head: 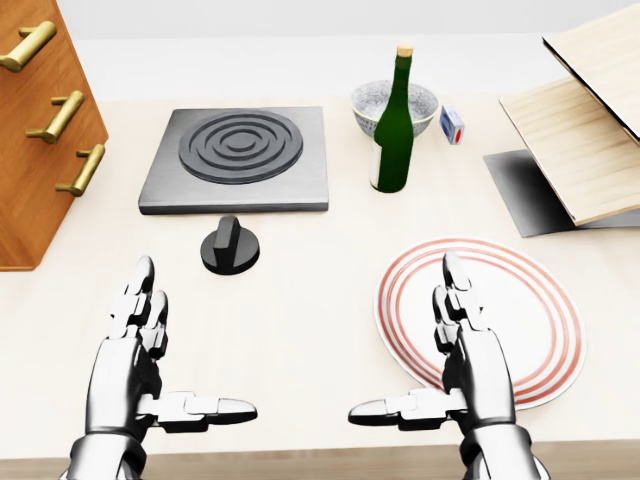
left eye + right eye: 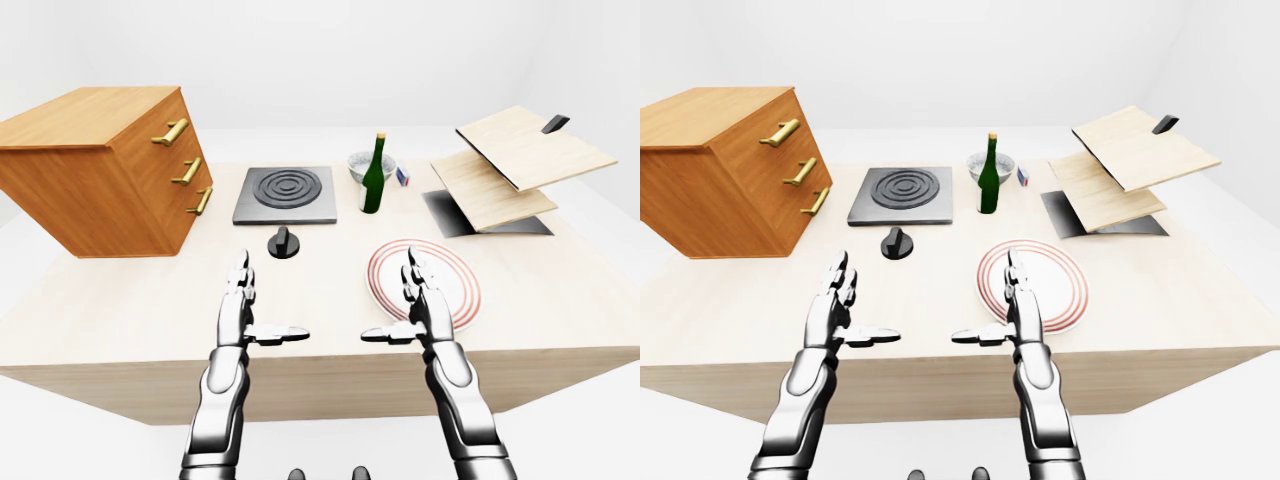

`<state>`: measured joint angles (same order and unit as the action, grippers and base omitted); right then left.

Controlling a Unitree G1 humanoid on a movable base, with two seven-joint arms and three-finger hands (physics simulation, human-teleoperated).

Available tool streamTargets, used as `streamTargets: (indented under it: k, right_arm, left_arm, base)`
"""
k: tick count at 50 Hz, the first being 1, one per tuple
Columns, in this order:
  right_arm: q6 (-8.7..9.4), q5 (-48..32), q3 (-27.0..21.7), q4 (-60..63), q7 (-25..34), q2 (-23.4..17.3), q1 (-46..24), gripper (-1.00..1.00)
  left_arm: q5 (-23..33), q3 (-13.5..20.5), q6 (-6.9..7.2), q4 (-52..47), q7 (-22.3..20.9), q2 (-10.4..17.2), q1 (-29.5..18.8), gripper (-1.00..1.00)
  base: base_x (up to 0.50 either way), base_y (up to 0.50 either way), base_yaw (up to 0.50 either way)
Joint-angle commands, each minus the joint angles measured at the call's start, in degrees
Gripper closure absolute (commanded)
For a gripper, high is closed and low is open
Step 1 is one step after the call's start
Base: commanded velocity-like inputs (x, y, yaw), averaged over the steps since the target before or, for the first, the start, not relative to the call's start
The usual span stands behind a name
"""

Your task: Turn on the stove.

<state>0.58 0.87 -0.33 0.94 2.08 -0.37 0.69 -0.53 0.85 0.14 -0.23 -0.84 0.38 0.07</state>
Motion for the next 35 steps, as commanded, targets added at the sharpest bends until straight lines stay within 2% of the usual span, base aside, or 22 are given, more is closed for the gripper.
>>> streamTargets:
  k: [1, 3, 4, 8, 10, 11, 13, 15, 17, 18, 20, 21, 22, 28, 33, 35]
  right_arm:
    - [-1.14, -0.82, 0.05, 1.39, 2.43, -0.28, 1.75, -1.0]
    - [-0.87, -0.28, 0.02, 1.41, 3.04, -0.29, 1.79, -1.0]
    - [-1.45, -1.01, 0.03, 0.43, 2.45, -0.26, 1.4, -1.0]
    - [-2.53, -1.85, -0.7, -3.49, -0.57, 0.03, -1.01, -1.0]
    - [-0.8, -1.3, -0.8, -3.45, -0.23, -0.28, -1.64, -1.0]
    - [-0.7, -1.24, -0.93, -3.27, -0.65, -0.2, -1.62, -1.0]
    - [0.74, -0.57, -0.88, -2.69, 0.28, -0.46, -1.62, -1.0]
    - [0.54, -0.77, -0.84, -2.31, 0.02, -0.39, -1.35, -1.0]
    - [1.14, -0.66, -0.77, -2.22, 0.36, -0.45, -1.37, -1.0]
    - [0.43, -0.81, -0.73, -2.17, 0.35, -0.44, -1.17, -1.0]
    - [0.05, -0.81, -0.82, -2.64, 0.34, -0.42, -1.33, -1.0]
    - [-0.02, -0.75, -0.9, -3.07, 0.3, -0.42, -1.6, -1.0]
    - [-0.11, -0.6, -1.01, -3.39, 0.32, -0.44, -1.77, -1.0]
    - [0.63, -0.26, -1.04, -2.71, 0.47, -0.5, -1.6, -1.0]
    - [0.67, -0.25, -1.12, -2.53, 0.5, -0.55, -1.5, -1.0]
    - [0.92, -0.19, -1.14, -2.42, 0.55, -0.56, -1.51, -1.0]
  left_arm:
    - [-1.0, 1.31, 0.81, -1.28, -1.37, 0.6, 0.38, -1.0]
    - [-1.02, 1.49, 0.33, -0.3, -1.32, 0.66, -0.04, -1.0]
    - [-1.12, 1.56, 0.32, -0.02, -1.28, 0.66, -0.19, -1.0]
    - [-1.61, 1.51, 1.34, -0.8, -1.34, 0.59, 0.07, -1.0]
    - [-1.84, 1.62, 1.5, -0.78, -1.39, 0.63, -0.01, -1.0]
    - [-1.92, 1.64, 1.5, -0.69, -1.41, 0.64, -0.05, -1.0]
    - [-1.95, 1.6, 1.42, -0.45, -1.44, 0.63, -0.08, -1.0]
    - [-1.72, 1.44, 1.16, -0.36, -1.39, 0.61, -0.03, -1.0]
    - [-1.69, 1.41, 1.17, -0.14, -1.35, 0.59, -0.13, -1.0]
    - [-1.94, 1.31, 1.62, -0.38, -1.62, 0.56, -0.04, -1.0]
    - [-2.67, 1.22, 2.82, -0.94, -2.21, 0.49, 0.12, -1.0]
    - [-3.4, 1.34, 4.52, -1.42, -2.34, 0.41, 0.09, -1.0]
    - [-4.03, 1.61, 4.86, -1.31, -2.21, 0.46, -0.44, -1.0]
    - [-9.28, 3.63, 4.86, -1.39, -2.04, 0.83, -2.56, -1.0]
    - [-7.92, 3.74, 4.86, -1.1, 0.32, 1.24, -2.66, -1.0]
    - [-8.17, 3.56, 4.86, -1.7, -0.33, 1.31, -2.27, -1.0]
  base:
    - [0.0, 0.0, 0.0]
    - [0.0, 0.0, 0.0]
    - [0.0, 0.0, 0.0]
    - [0.0, 0.0, 0.0]
    - [0.0, 0.0, 0.0]
    - [0.0, 0.0, 0.0]
    - [0.0, 0.0, 0.0]
    - [0.0, 0.0, 0.0]
    - [0.0, 0.0, 0.0]
    - [0.0, 0.0, 0.0]
    - [0.35, 0.0, 0.0]
    - [0.48, 0.0, 0.0]
    - [0.5, 0.0, 0.0]
    - [0.5, 0.0, 0.0]
    - [0.5, 0.0, 0.0]
    - [0.5, 0.0, 0.0]
